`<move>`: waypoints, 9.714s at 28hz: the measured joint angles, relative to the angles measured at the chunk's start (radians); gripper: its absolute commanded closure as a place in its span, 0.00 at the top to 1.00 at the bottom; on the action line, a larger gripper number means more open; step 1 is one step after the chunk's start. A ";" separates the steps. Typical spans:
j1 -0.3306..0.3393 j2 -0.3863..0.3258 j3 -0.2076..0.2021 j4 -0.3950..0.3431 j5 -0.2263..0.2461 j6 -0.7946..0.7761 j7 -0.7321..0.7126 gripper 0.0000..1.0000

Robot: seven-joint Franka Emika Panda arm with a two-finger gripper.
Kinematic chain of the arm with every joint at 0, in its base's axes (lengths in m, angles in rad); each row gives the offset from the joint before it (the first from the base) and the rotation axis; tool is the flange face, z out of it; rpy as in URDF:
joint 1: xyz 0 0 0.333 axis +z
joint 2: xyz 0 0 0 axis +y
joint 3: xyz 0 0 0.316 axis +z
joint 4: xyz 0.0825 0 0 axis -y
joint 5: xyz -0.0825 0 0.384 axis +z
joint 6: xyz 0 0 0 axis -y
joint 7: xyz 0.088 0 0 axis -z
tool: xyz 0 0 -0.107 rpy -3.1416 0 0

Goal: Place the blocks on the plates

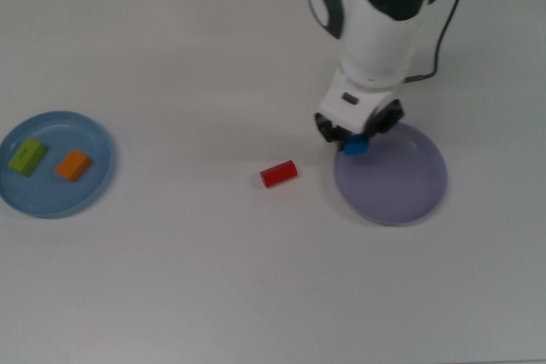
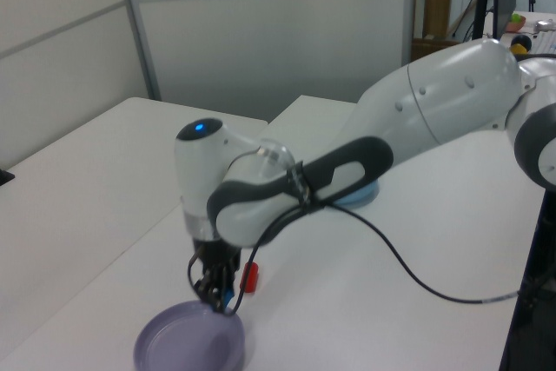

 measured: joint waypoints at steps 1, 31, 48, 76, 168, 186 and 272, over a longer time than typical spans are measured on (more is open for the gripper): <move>0.012 0.007 0.000 0.000 0.000 0.016 0.014 0.42; -0.069 0.008 -0.055 0.014 -0.018 -0.026 -0.193 1.00; -0.124 0.070 -0.056 0.002 -0.071 -0.026 -0.309 0.86; -0.142 0.082 -0.056 0.013 -0.076 -0.021 -0.314 1.00; 0.001 -0.065 -0.089 0.032 -0.059 -0.034 0.098 1.00; -0.062 -0.384 -0.243 -0.012 -0.069 -0.403 0.052 1.00; -0.328 -0.443 -0.017 -0.072 -0.008 -0.337 -0.076 1.00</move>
